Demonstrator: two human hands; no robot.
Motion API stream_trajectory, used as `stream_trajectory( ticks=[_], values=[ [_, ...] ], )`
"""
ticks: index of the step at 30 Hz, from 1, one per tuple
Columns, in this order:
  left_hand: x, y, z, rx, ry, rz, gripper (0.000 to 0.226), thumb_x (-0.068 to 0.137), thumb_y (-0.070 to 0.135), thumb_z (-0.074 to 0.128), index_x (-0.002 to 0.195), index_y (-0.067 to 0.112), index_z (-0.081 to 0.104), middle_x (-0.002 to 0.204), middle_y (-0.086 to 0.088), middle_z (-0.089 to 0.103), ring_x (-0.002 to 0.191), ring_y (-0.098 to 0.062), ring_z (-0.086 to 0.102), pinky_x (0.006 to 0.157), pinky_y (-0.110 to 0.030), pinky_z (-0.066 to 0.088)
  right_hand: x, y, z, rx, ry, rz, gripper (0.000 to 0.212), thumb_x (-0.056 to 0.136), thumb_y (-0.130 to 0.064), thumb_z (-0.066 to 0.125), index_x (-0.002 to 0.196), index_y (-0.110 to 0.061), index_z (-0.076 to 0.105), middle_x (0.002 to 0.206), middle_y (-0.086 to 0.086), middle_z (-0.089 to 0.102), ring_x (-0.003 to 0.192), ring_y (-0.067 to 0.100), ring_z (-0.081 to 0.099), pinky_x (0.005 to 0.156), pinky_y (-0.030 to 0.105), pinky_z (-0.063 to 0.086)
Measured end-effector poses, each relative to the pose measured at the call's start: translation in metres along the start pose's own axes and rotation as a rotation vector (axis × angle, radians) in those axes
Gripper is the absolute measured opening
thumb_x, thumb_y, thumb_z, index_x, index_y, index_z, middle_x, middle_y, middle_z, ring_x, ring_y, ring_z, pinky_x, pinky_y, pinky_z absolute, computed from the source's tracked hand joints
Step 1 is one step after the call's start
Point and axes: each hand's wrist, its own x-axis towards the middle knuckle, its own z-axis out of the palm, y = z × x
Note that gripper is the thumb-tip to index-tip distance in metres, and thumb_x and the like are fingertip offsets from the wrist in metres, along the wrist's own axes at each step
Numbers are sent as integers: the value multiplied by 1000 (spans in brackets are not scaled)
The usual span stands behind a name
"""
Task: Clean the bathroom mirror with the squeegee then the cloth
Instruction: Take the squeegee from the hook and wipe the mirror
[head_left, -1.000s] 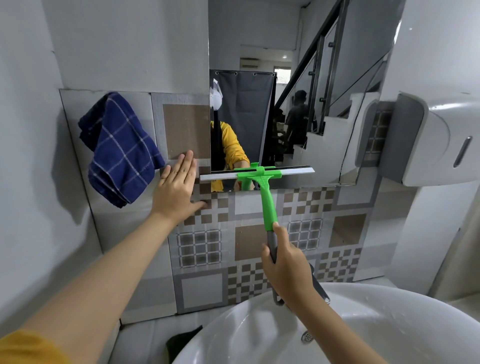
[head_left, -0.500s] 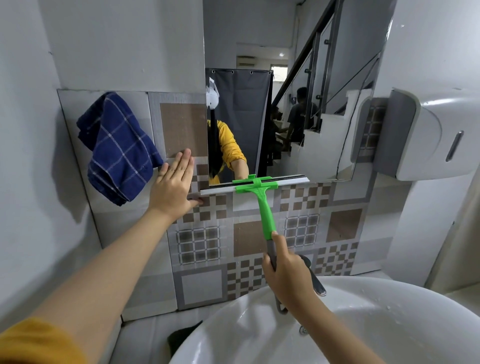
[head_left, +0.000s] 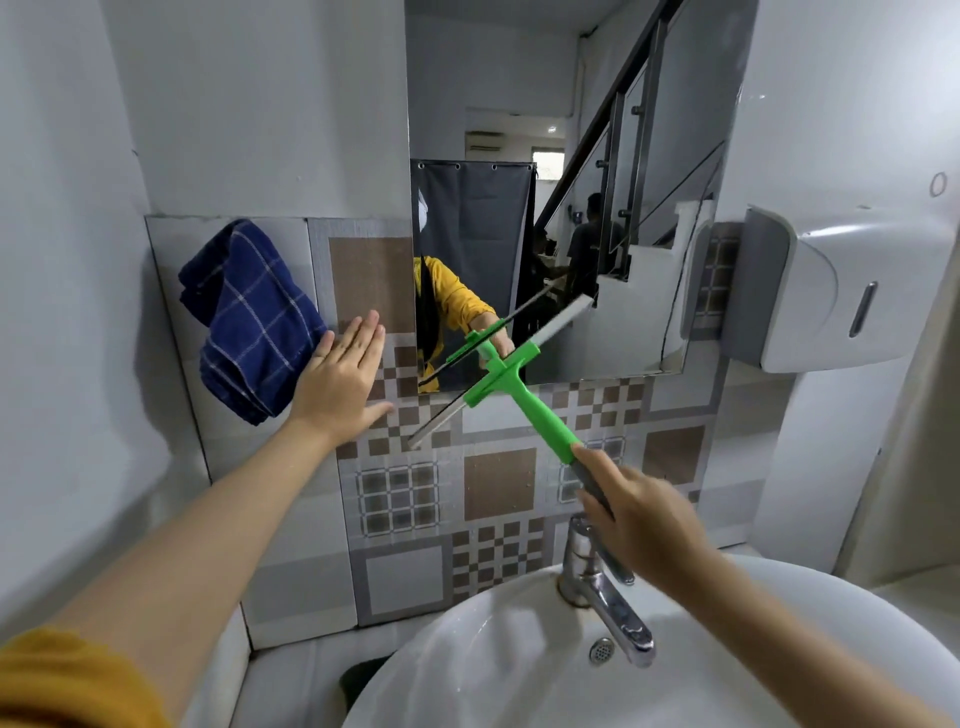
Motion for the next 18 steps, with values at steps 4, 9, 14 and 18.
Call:
stream_trajectory(
  ticks=[4,9,14,18],
  values=[
    [3,15,-30,-206,209,33,64,83,18,64,137,1,35,145,-17,35,132,-30,38,109,-48,20,21,26,-30,-210,-64,-168,44,81,-9,71,120,-7,52,64,9,64,38,12,52,30,22,46],
    [10,64,-66,-567,210,131,51,81,9,66,129,5,50,133,-13,53,123,-27,50,106,-49,26,60,38,-58,-273,-51,-277,43,76,-7,75,116,-12,58,69,9,62,47,21,56,38,31,51],
    [20,103,-84,-743,57,154,48,77,14,72,123,12,58,118,-5,65,108,-19,60,99,-39,45,100,37,-86,-278,-37,-464,32,81,-8,69,111,-16,63,74,8,62,58,28,60,54,41,52],
    [23,116,-99,-871,39,17,42,74,11,74,115,10,63,109,-6,69,96,-15,65,88,-27,52,120,48,-95,-282,35,-560,29,79,-11,72,106,-21,65,82,5,67,69,30,64,77,48,47]
  ],
)
